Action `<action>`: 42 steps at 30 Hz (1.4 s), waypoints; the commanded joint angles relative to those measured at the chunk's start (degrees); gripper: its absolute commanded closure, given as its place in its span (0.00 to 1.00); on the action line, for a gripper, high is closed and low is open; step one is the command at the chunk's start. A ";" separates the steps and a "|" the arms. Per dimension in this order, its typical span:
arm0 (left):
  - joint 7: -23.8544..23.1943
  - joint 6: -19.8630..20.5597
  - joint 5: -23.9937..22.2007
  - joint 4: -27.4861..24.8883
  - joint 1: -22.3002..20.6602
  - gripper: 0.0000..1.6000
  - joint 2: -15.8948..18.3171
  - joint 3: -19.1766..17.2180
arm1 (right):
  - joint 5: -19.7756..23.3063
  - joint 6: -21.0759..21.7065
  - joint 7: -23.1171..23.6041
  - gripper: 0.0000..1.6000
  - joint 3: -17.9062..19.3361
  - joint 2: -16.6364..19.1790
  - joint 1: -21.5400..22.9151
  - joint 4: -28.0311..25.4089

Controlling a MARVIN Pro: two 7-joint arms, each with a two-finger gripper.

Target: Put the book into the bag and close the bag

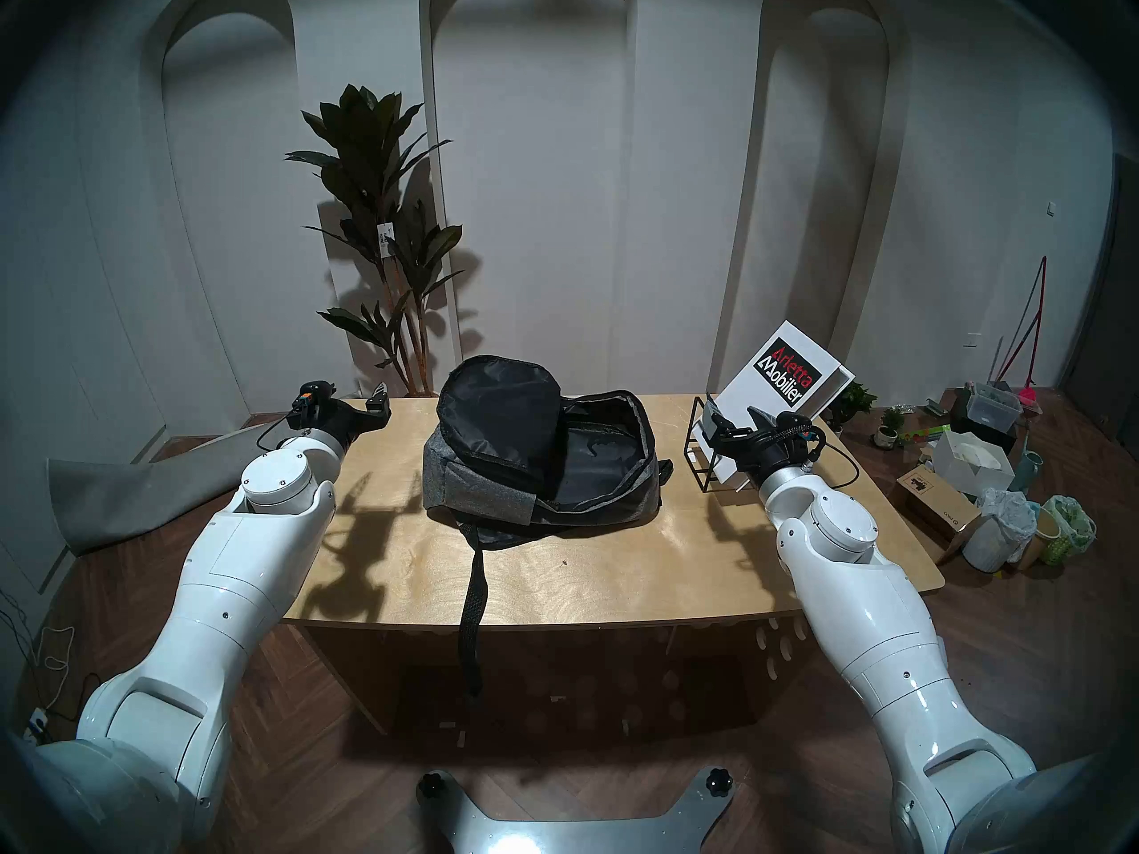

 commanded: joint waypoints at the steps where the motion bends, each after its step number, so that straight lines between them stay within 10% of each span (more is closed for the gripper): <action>1: 0.07 -0.11 -0.09 -0.81 -1.03 0.00 -0.08 -0.25 | -0.06 -0.10 0.07 0.00 0.10 0.10 0.56 -1.09; 8: 0.23 -0.18 -0.01 -0.97 -0.92 0.00 -0.07 -0.34 | 1.53 -0.87 1.79 0.00 0.91 -0.01 0.22 -0.96; 29: 0.54 11.34 -3.76 -13.35 2.66 0.00 6.53 -5.71 | 7.80 16.95 2.46 0.00 5.82 5.28 3.29 -15.32; 42: -1.26 15.96 -5.06 -13.59 3.09 0.00 8.81 -7.14 | 16.46 28.15 1.33 0.00 19.09 9.19 5.40 -25.52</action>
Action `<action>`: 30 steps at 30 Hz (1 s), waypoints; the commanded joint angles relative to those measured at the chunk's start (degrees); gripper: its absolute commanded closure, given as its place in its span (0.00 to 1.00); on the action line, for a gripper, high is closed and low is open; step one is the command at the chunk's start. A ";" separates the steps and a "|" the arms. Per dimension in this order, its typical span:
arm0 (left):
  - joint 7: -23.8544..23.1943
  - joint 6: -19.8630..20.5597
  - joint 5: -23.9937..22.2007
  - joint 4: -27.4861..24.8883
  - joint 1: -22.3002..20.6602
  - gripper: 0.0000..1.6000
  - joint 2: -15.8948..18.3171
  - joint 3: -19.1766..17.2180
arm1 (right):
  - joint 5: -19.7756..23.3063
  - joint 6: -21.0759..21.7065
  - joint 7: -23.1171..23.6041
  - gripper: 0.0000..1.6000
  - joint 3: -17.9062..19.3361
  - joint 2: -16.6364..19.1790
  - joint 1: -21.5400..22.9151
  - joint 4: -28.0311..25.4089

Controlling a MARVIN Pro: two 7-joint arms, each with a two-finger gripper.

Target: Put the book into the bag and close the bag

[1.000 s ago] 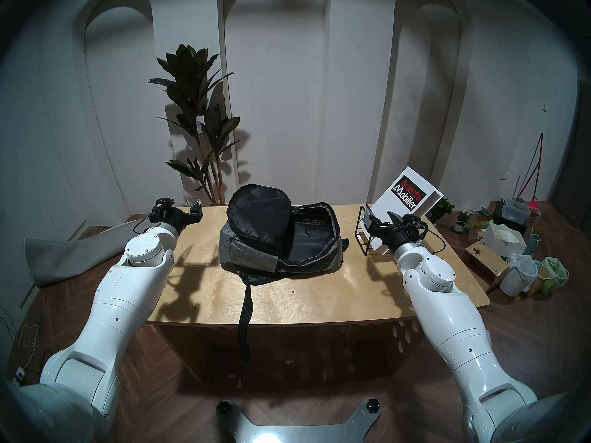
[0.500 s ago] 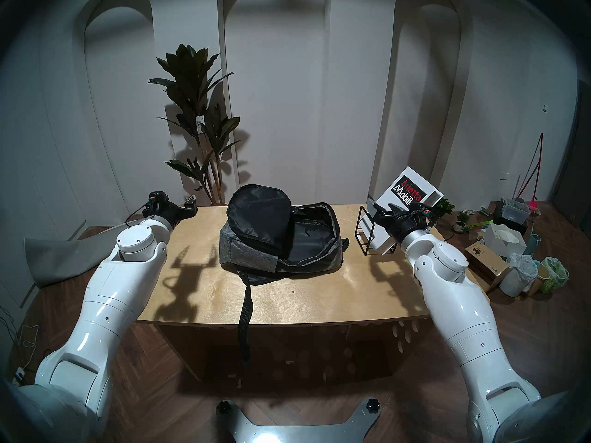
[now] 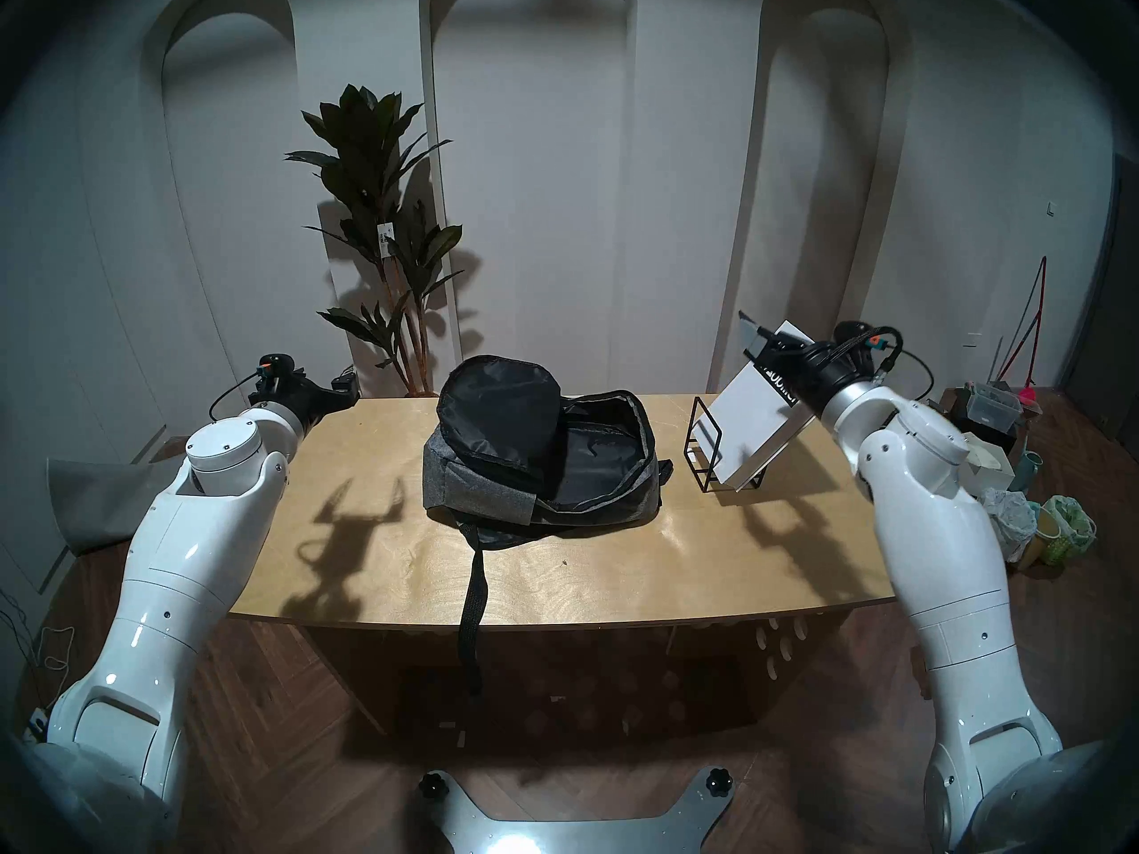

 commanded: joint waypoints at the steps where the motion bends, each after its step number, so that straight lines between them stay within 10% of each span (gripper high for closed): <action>1: -0.82 1.03 -0.22 -0.93 -1.47 0.00 1.94 -1.03 | 3.79 4.31 -1.38 0.00 7.19 3.02 2.43 -6.10; 17: -3.93 1.72 -0.59 3.27 -6.44 0.00 1.37 0.29 | 9.84 21.49 -7.01 0.00 21.49 5.71 -3.88 -5.17; 30: -18.10 -2.19 -9.21 1.93 -3.35 0.00 5.69 -1.09 | 9.61 21.89 -7.38 0.00 19.27 4.33 -3.19 1.96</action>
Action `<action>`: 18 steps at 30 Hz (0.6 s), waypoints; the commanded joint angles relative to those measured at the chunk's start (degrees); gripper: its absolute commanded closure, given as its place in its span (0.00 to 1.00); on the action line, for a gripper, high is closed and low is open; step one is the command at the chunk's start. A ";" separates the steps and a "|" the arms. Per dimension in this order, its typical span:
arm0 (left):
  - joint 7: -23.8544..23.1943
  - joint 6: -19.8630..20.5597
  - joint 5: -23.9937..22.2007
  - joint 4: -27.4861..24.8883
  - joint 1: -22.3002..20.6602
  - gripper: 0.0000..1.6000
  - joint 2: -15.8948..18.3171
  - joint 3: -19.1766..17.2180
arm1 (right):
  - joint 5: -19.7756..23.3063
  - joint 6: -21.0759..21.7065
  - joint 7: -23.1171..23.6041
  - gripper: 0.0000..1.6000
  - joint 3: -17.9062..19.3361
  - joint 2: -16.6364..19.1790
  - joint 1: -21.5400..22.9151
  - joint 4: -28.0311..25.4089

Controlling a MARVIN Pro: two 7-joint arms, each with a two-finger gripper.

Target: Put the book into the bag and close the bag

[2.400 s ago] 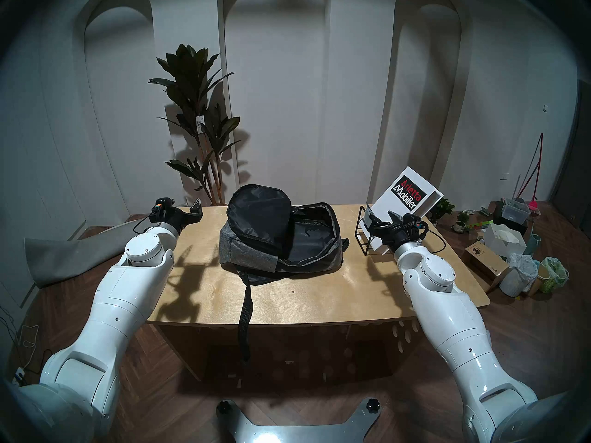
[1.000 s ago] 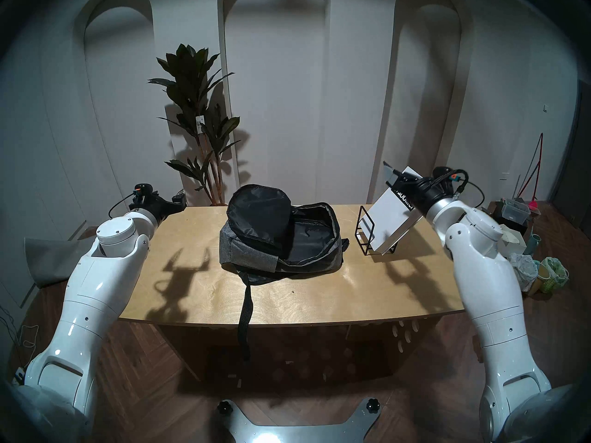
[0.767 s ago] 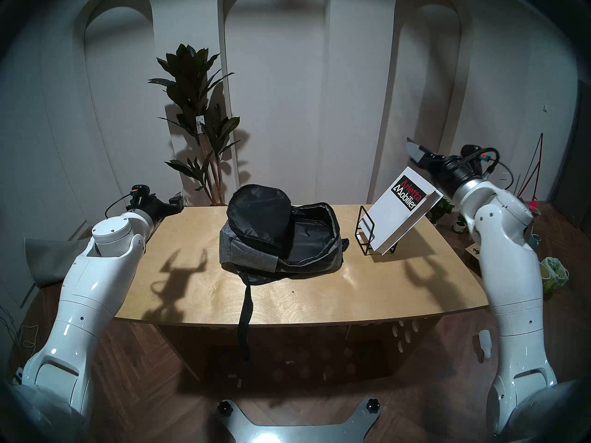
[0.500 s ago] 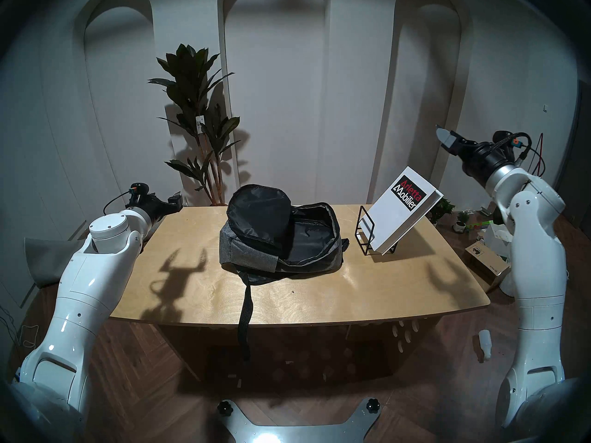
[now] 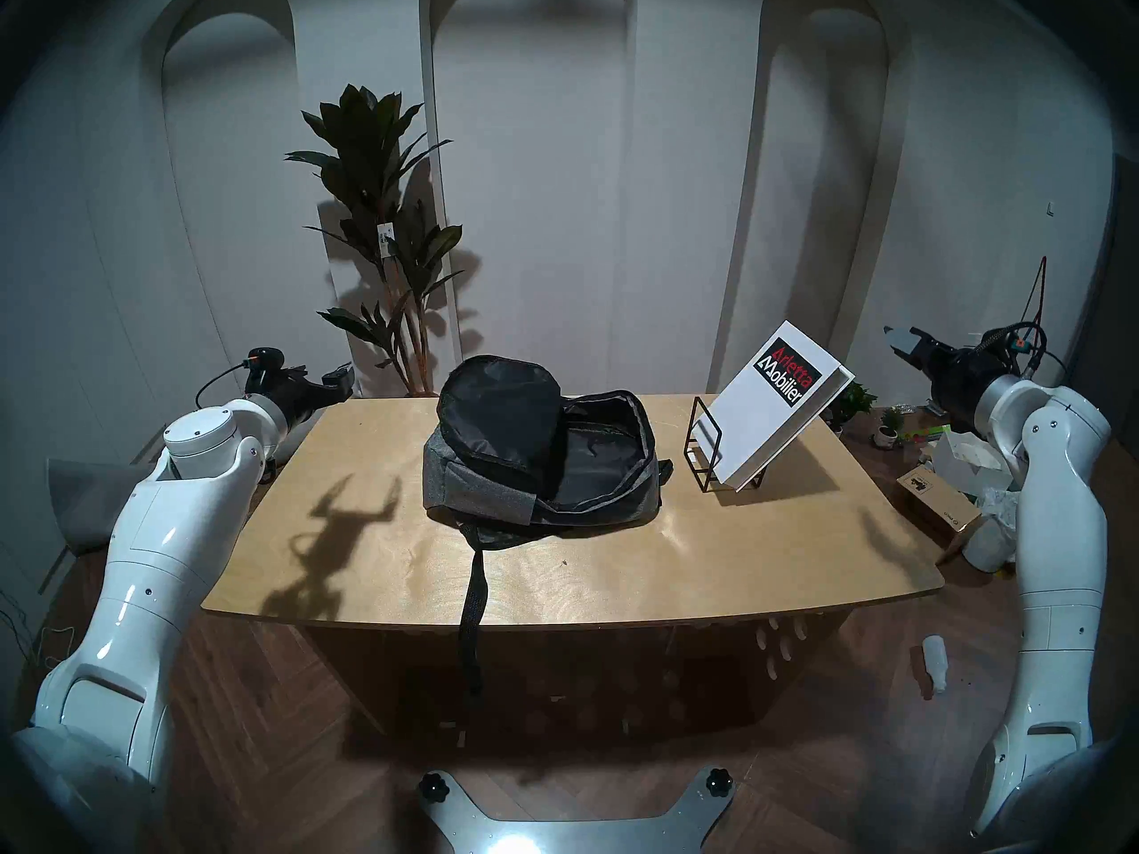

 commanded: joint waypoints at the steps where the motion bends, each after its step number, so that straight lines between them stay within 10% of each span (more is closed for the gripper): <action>1: -6.19 -1.97 -4.17 -3.51 0.73 0.00 3.76 -0.69 | -0.62 -1.40 0.71 0.00 -2.04 -0.25 1.14 0.92; 18: -9.92 -3.62 -2.65 -2.58 2.29 0.00 3.81 -0.62 | -7.29 -11.77 2.50 0.00 -8.66 -1.37 1.68 2.51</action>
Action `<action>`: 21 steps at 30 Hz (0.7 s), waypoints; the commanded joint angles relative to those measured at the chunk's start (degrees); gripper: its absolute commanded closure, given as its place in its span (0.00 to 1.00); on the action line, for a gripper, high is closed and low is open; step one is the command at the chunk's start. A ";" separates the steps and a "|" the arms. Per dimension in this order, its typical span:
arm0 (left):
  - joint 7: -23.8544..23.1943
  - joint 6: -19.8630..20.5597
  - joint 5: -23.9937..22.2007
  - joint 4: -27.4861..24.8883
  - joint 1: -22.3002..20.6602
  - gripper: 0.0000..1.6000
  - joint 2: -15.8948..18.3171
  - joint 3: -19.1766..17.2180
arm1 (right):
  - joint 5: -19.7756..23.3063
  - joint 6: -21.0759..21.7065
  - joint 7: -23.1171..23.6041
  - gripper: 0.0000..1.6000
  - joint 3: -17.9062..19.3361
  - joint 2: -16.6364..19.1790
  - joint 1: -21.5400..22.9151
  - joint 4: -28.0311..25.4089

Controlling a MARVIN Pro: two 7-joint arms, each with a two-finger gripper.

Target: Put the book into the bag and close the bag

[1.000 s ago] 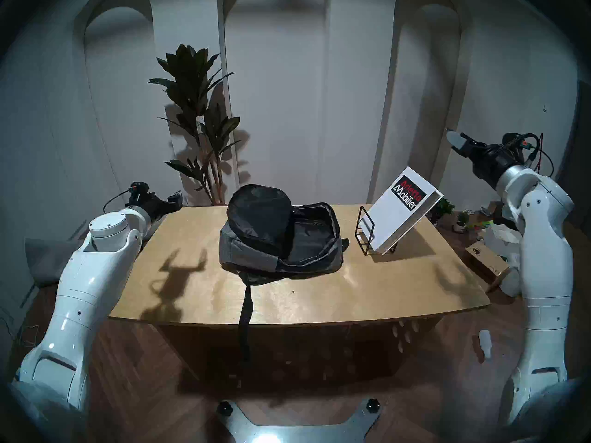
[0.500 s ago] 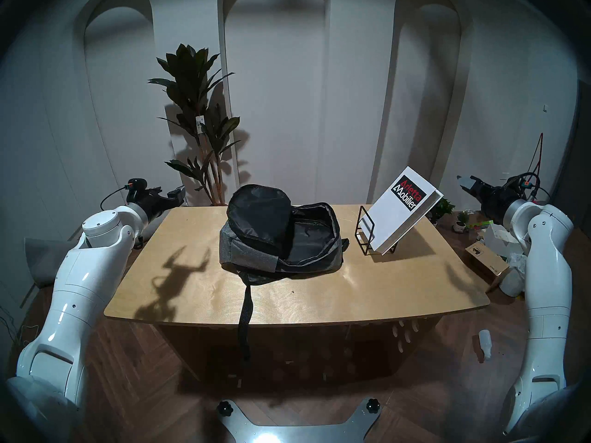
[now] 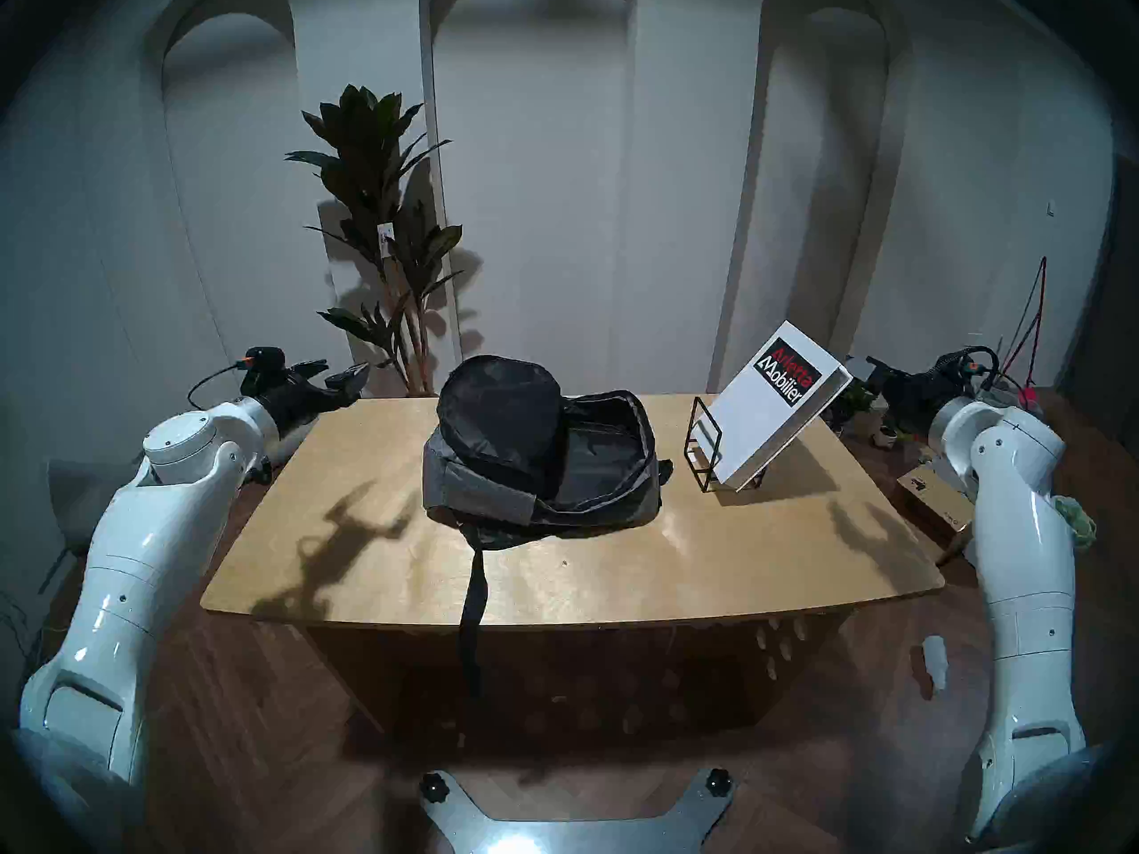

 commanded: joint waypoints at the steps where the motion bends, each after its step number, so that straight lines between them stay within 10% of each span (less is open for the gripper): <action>1: 0.06 -1.25 0.41 -0.42 -0.82 0.00 0.35 -0.68 | -2.03 -4.50 0.52 0.00 -1.11 -0.37 1.09 -0.76; 21: 1.61 -0.97 1.95 -0.07 -2.04 0.00 -0.45 0.10 | -6.25 -13.33 6.26 0.00 -4.90 0.43 5.67 10.24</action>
